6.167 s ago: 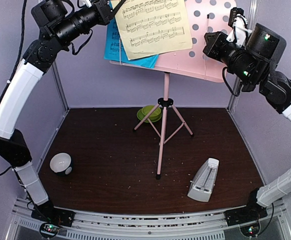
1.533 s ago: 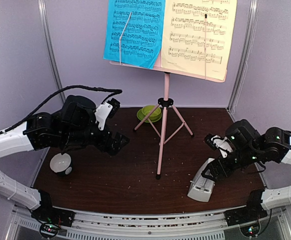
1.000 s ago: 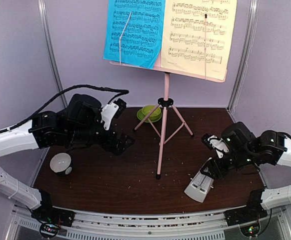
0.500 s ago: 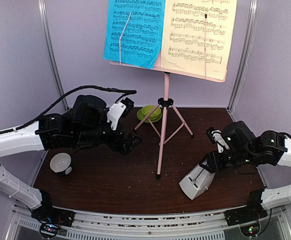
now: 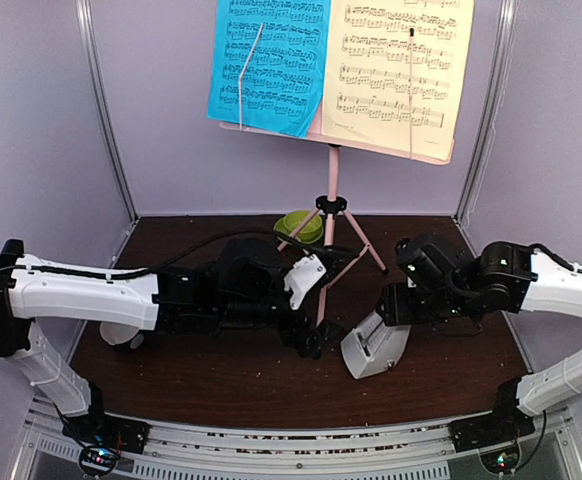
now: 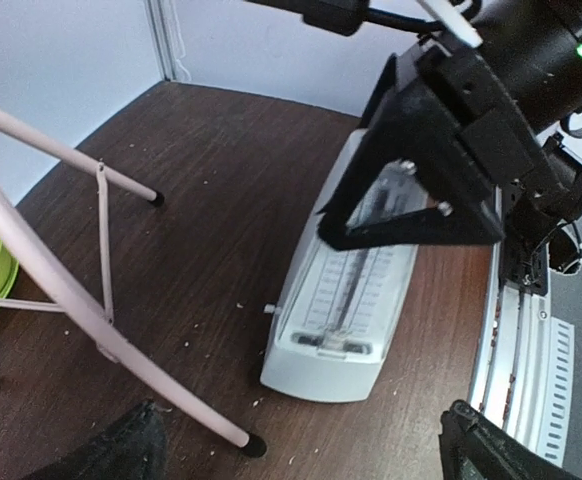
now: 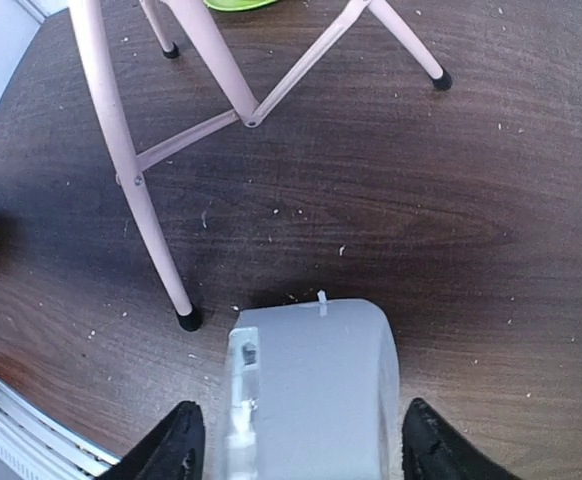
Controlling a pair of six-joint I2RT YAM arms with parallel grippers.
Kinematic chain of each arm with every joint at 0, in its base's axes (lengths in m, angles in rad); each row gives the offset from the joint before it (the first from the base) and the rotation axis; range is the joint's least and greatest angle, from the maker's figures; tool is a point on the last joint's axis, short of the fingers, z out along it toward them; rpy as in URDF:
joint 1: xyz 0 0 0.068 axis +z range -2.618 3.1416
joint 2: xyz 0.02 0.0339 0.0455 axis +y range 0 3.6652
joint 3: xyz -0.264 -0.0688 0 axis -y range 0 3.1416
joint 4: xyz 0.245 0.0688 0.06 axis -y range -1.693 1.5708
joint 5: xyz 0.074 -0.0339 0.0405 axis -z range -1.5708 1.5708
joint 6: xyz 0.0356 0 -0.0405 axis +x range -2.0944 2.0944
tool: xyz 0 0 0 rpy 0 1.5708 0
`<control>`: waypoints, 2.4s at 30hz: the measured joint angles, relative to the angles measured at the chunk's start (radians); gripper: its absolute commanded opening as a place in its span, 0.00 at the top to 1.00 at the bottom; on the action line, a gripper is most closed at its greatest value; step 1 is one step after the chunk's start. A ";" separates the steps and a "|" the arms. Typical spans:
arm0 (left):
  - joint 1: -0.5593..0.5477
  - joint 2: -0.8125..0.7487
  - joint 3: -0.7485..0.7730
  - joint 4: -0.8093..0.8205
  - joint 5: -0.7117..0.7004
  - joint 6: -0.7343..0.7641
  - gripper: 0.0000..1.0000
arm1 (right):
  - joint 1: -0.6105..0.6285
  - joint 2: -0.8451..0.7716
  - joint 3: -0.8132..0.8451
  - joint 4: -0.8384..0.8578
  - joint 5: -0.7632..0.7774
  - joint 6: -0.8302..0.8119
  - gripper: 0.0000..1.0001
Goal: Set up the instrument practice props
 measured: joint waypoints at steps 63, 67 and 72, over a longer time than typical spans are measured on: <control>-0.038 0.360 0.310 0.068 0.037 0.105 0.77 | -0.203 -0.418 -0.486 0.576 -0.309 0.055 0.69; -0.034 0.348 0.276 0.068 0.065 0.130 0.51 | -0.206 -0.420 -0.497 0.598 -0.309 0.043 0.71; -0.010 0.331 0.261 0.074 0.122 0.151 0.32 | -0.208 -0.435 -0.512 0.617 -0.316 0.011 0.72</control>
